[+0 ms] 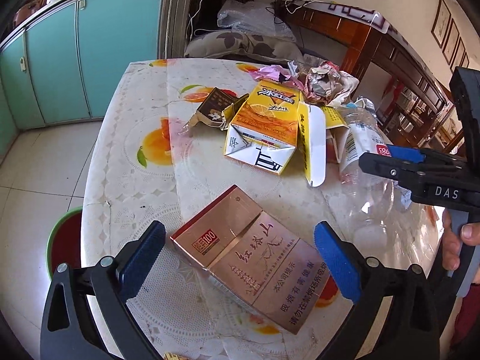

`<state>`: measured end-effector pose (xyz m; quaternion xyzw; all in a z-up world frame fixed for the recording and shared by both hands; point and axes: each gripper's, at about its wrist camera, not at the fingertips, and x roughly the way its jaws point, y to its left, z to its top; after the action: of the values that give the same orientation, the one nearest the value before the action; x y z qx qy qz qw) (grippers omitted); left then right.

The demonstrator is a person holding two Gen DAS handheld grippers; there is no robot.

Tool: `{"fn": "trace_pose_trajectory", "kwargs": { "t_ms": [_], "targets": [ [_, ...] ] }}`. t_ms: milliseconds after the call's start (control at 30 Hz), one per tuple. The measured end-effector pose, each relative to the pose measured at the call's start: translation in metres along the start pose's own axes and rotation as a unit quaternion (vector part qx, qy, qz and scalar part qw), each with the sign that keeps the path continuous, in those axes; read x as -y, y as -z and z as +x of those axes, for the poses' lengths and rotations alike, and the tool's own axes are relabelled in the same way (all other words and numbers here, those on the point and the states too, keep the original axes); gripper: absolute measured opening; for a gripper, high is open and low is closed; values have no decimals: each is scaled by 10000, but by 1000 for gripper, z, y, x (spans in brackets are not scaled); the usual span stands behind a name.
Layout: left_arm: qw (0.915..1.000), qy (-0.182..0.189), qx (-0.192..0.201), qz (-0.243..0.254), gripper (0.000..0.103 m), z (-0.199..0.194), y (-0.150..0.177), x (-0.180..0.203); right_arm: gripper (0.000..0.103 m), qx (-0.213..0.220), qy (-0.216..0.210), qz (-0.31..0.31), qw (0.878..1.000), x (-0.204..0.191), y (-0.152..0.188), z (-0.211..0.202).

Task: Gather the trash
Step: 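Grasp the red-gold cigarette box on the table with the left tool, then grasp the clear plastic water bottle with the right tool while the left tool holds the cigarette box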

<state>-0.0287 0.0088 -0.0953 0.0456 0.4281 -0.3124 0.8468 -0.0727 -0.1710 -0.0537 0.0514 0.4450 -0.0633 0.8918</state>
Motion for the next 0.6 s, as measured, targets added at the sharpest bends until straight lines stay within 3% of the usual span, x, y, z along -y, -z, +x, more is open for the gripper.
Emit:
{"fn": "trace_pose_trajectory", "kwargs": {
  "t_ms": [200, 300, 400, 600],
  "targets": [
    [9996, -228, -79, 135, 95, 5, -6, -3, 70, 20, 270, -230, 9994, 12, -3, -10],
    [9997, -230, -79, 86, 95, 5, -7, -6, 82, 90, 117, -51, 9999, 18, -3, -15],
    [9997, -236, -78, 81, 95, 5, -7, -6, 90, 103, -325, 285, 9990, 21, -1, -17],
    [9998, -158, -44, 79, 92, 4, -6, -7, 91, -154, -237, 272, 9992, 9, 9, 3]
  ]
}}
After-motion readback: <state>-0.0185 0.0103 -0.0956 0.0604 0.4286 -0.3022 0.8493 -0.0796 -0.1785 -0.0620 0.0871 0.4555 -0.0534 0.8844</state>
